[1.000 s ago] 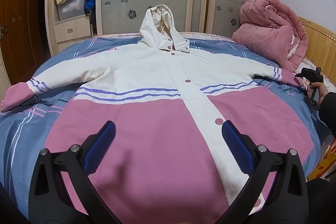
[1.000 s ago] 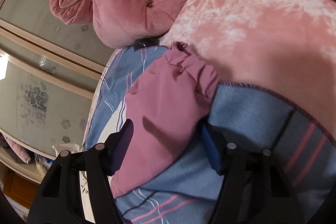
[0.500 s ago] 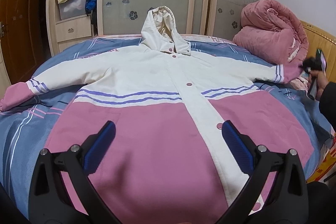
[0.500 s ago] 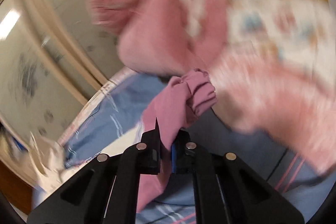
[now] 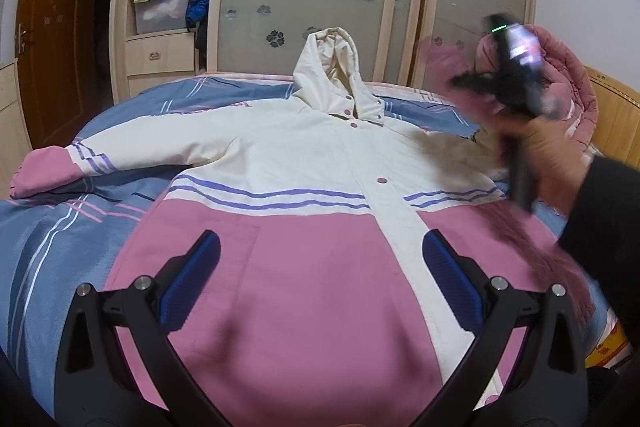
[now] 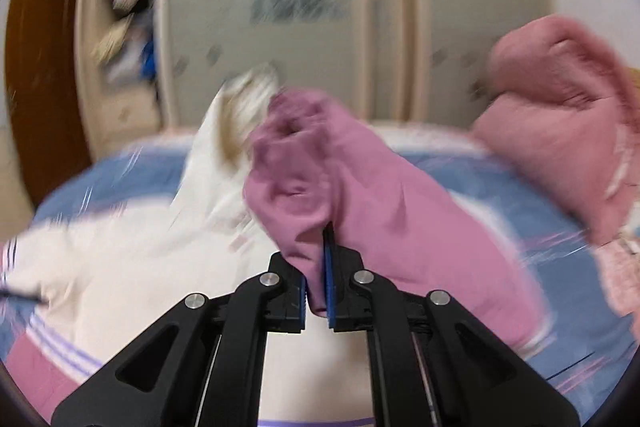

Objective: Fold large clothes
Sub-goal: 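Carry the held sleeve across the jacket front and open the right gripper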

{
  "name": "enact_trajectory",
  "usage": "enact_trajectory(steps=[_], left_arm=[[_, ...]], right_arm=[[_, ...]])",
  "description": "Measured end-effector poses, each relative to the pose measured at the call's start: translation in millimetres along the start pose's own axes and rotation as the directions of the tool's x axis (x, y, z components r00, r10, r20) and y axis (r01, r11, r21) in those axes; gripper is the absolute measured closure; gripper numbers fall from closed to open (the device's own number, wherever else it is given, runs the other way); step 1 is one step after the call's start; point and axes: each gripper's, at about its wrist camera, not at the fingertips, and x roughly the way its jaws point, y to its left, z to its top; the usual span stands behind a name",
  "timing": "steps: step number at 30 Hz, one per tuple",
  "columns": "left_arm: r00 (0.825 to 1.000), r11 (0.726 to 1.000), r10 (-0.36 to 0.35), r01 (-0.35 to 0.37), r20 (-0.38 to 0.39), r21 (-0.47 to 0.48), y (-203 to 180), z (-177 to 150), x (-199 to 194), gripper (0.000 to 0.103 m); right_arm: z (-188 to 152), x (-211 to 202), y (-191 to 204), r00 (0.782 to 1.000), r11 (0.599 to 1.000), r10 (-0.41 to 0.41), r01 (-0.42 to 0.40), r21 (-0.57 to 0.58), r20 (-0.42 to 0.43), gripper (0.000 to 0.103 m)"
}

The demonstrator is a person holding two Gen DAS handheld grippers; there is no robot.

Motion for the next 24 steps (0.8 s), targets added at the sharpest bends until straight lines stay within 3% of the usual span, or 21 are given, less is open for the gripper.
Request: enact_trajectory(steps=[6, 9, 11, 13, 15, 17, 19, 24], left_arm=[[1.0, 1.0, 0.015, -0.015, 0.003, -0.023, 10, 1, -3, 0.002], [1.0, 0.999, 0.014, -0.014, -0.006, -0.036, 14, 1, -2, 0.002], [1.0, 0.999, 0.008, -0.009, -0.007, -0.041, 14, 2, -2, 0.002], [1.0, 0.999, 0.005, -0.005, -0.005, -0.035, 12, 2, -3, 0.002], [1.0, 1.0, 0.012, -0.012, -0.002, -0.025, 9, 2, -4, 0.002], [1.0, 1.0, 0.021, -0.021, -0.005, -0.02, 9, 2, -3, 0.002], [1.0, 0.999, 0.027, -0.027, -0.009, -0.021, 9, 2, -4, 0.002], [0.999, 0.999, 0.037, -0.037, 0.008, -0.022, 8, 4, -12, 0.002]], right_arm=[[-54, 59, 56, 0.978, 0.998, 0.033, -0.044, -0.05, -0.208, 0.094], [-63, 70, 60, 0.962, 0.998, 0.038, -0.048, -0.032, -0.27, 0.08], [-65, 69, 59, 0.955, 0.997, 0.071, -0.077, -0.009, -0.289, 0.031], [-63, 57, 58, 0.962, 0.997, 0.073, -0.073, 0.008, -0.263, 0.004], [-56, 46, 57, 0.966, 0.996, 0.089, -0.084, 0.031, -0.241, 0.003], [-60, 15, 47, 0.963, 0.986, 0.15, -0.131, 0.1, -0.223, 0.003], [-65, -23, 34, 0.971, 0.981, 0.161, -0.138, 0.136, -0.174, 0.003], [-90, -146, 6, 0.996, 0.993, 0.086, -0.085, 0.081, -0.006, 0.002]])
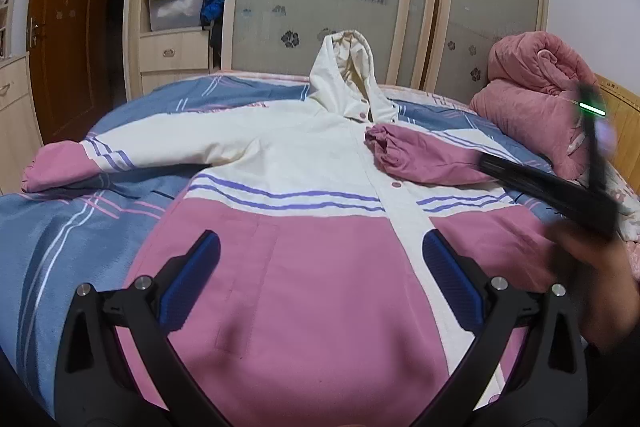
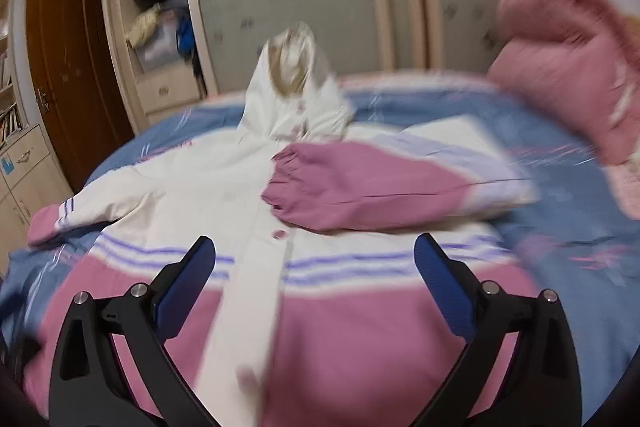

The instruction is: Fold large clothes

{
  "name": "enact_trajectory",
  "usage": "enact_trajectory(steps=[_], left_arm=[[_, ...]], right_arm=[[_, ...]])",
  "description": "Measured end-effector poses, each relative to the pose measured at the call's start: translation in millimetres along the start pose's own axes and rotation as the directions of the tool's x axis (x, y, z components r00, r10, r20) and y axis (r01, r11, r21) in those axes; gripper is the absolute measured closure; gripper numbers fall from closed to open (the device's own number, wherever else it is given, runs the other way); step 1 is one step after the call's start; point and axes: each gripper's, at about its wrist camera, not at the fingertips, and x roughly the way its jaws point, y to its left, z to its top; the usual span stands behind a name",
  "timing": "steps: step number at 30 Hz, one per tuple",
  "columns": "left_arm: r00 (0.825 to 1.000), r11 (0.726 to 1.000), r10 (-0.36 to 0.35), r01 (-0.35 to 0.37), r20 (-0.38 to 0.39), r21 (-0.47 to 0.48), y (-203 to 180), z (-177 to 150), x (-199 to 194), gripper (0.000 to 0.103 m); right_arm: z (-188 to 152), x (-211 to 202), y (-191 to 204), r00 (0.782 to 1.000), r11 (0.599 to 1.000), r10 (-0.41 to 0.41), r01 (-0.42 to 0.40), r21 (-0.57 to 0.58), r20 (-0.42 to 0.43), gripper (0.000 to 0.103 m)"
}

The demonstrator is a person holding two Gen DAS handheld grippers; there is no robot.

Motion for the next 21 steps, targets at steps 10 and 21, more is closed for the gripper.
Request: enact_trajectory(steps=[10, 21], left_arm=[[0.995, 0.996, 0.04, -0.048, 0.094, 0.08, -2, -2, -48, 0.002], [0.966, 0.973, 0.193, -0.211, 0.172, 0.096, 43, -52, -142, 0.002]], right_arm=[[-64, -159, -35, 0.988, 0.995, -0.094, 0.095, -0.004, 0.125, 0.001], [-88, -200, -28, 0.966, 0.981, -0.134, 0.161, -0.112, 0.219, 0.001]])
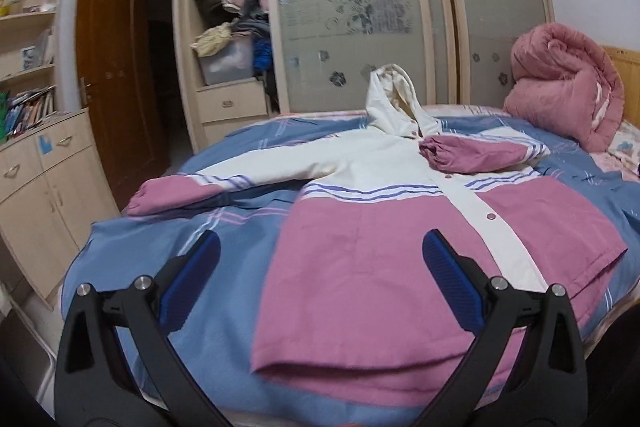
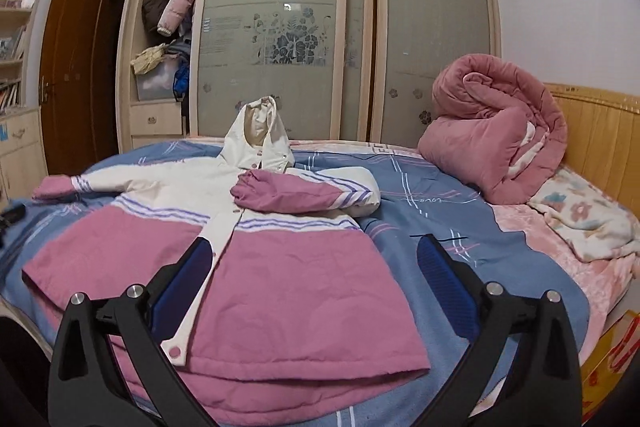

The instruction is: Fold large clothes

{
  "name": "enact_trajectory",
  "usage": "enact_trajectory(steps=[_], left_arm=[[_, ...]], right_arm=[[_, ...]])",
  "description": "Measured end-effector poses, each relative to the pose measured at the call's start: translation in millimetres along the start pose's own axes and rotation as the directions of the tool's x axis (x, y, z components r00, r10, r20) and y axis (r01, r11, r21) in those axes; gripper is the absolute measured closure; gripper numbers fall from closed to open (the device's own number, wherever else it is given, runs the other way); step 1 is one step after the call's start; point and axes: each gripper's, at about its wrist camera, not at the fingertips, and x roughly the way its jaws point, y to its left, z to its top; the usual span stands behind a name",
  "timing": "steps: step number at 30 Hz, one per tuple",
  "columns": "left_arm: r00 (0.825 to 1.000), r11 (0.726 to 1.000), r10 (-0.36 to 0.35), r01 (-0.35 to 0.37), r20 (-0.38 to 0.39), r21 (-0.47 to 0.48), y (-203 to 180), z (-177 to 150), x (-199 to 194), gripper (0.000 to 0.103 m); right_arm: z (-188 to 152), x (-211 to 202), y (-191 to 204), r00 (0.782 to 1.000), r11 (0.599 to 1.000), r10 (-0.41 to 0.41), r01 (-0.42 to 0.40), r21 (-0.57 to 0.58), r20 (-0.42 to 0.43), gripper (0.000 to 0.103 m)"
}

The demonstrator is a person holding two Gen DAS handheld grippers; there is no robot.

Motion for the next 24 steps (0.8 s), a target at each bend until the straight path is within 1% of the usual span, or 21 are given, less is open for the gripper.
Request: enact_trajectory(steps=[2, 3, 5, 7, 9, 11, 13, 14, 15, 17, 18, 19, 20, 24], left_arm=[[0.999, 1.0, -0.008, 0.008, 0.032, -0.02, 6, -8, -7, 0.002], [0.999, 1.0, 0.001, 0.0, 0.044, -0.022, 6, -13, -7, 0.002], [1.0, 1.0, 0.016, -0.016, 0.015, 0.008, 2, -16, -3, 0.002], [0.999, 0.998, 0.036, -0.038, 0.036, 0.048, -4, -18, -7, 0.002], [0.996, 0.996, 0.058, -0.063, 0.069, 0.07, -7, -21, -14, 0.002], [0.995, 0.998, 0.045, -0.05, 0.095, 0.049, -4, -21, -20, 0.002], [0.995, 1.0, 0.01, -0.01, 0.098, -0.005, 5, -20, -23, 0.002], [0.997, 1.0, -0.004, 0.006, 0.082, -0.03, 9, -20, -21, 0.002], [0.999, 0.998, -0.022, 0.025, 0.049, -0.063, 13, -21, -16, 0.002], [0.999, 0.995, -0.032, 0.033, 0.007, -0.095, 16, -23, -10, 0.002], [1.0, 0.994, -0.016, 0.016, -0.003, -0.106, 17, -24, -9, 0.002], [1.0, 0.993, 0.026, -0.026, 0.0, -0.113, 19, -24, -10, 0.002], [0.999, 0.992, 0.046, -0.045, 0.005, -0.114, 19, -25, -11, 0.002], [0.997, 0.995, 0.065, -0.062, 0.038, -0.079, 12, -26, -18, 0.002]], right_arm=[[-7, -3, 1, 1.0, 1.0, -0.011, 0.011, -0.017, 0.011, 0.001], [-10, -6, 2, 1.0, 0.999, -0.02, 0.02, -0.03, 0.025, 0.001], [-18, -6, 4, 0.999, 0.998, -0.035, 0.036, -0.056, 0.026, 0.001], [-25, -8, 5, 0.999, 0.996, -0.049, 0.05, -0.078, 0.023, 0.001], [-26, -15, 5, 0.997, 0.995, -0.051, 0.056, -0.083, 0.054, 0.001], [-27, -18, 3, 0.996, 0.995, -0.058, 0.063, -0.076, 0.065, 0.001], [-28, -16, 1, 0.996, 0.995, -0.065, 0.069, -0.071, 0.053, 0.001], [-28, -16, 2, 0.996, 0.995, -0.067, 0.071, -0.073, 0.053, 0.001], [-28, -17, 1, 0.996, 0.995, -0.068, 0.072, -0.074, 0.057, 0.001], [-29, -19, 2, 0.995, 0.994, -0.072, 0.076, -0.074, 0.064, 0.001], [-29, -21, 1, 0.995, 0.994, -0.074, 0.079, -0.075, 0.073, 0.001], [-30, -23, 2, 0.994, 0.994, -0.074, 0.081, -0.077, 0.083, 0.001], [-30, -25, 2, 0.993, 0.994, -0.072, 0.079, -0.079, 0.089, 0.001], [-30, -26, 1, 0.994, 0.995, -0.063, 0.07, -0.075, 0.092, 0.001]])
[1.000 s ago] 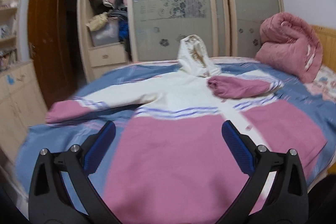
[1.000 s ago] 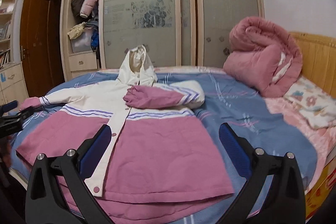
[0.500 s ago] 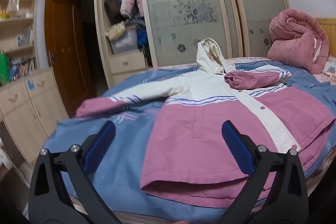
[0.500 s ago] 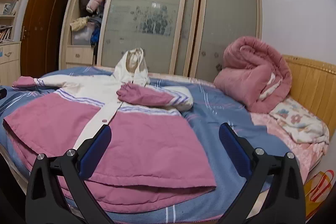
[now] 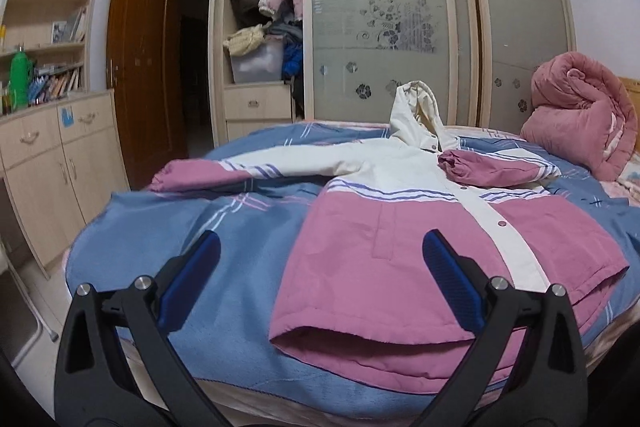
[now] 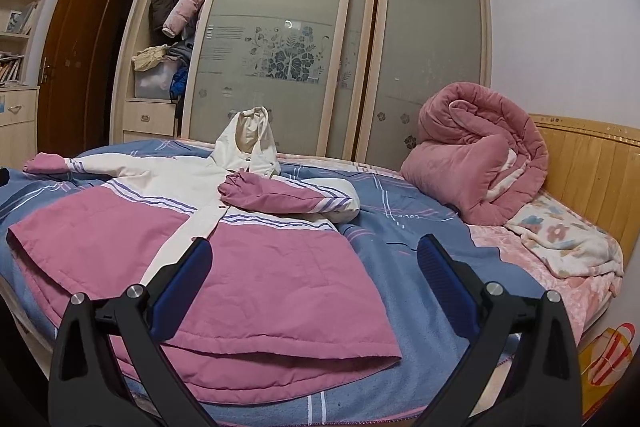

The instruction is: Fold large clothes

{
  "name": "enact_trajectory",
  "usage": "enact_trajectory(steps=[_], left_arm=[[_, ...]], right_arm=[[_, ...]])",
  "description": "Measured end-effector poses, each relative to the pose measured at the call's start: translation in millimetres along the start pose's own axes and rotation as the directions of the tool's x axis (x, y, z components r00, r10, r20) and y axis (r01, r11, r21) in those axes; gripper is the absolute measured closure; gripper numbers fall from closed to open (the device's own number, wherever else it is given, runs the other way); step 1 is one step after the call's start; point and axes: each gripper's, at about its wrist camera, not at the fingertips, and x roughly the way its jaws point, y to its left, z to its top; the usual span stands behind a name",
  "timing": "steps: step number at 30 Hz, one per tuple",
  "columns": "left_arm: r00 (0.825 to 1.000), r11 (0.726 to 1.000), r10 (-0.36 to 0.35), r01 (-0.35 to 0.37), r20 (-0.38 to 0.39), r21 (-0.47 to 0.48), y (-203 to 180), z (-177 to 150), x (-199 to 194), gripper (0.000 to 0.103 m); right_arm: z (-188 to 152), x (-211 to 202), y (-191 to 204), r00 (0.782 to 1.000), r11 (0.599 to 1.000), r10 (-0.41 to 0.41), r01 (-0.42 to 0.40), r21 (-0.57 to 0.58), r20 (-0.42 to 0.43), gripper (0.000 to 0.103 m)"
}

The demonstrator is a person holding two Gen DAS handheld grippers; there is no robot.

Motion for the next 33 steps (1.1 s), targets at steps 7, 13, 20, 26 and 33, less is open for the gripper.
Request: enact_trajectory(steps=[7, 13, 20, 26, 33], left_arm=[[1.0, 0.996, 0.001, -0.003, 0.022, 0.087, -16, -2, -4, 0.002], [1.0, 0.995, 0.005, -0.007, 0.019, 0.096, -20, -2, -1, 0.002], [1.0, 0.996, 0.007, -0.008, 0.001, 0.092, -21, -1, 5, 0.002], [1.0, 0.993, 0.019, -0.018, -0.01, 0.113, -24, -2, 9, 0.002], [0.99, 0.998, -0.047, 0.053, -0.136, 0.04, -16, 5, 35, 0.002]], right_arm=[[0, 4, -11, 0.999, 0.997, 0.043, -0.042, 0.064, -0.014, 0.001], [0, 6, -19, 0.999, 0.993, 0.045, -0.042, 0.109, -0.025, 0.001], [-3, 17, -27, 0.996, 0.989, 0.053, -0.043, 0.142, -0.068, 0.001], [-4, 22, -30, 0.995, 0.987, 0.058, -0.044, 0.157, -0.086, 0.001], [-4, 19, -24, 0.997, 0.992, 0.051, -0.043, 0.117, -0.064, 0.001]])
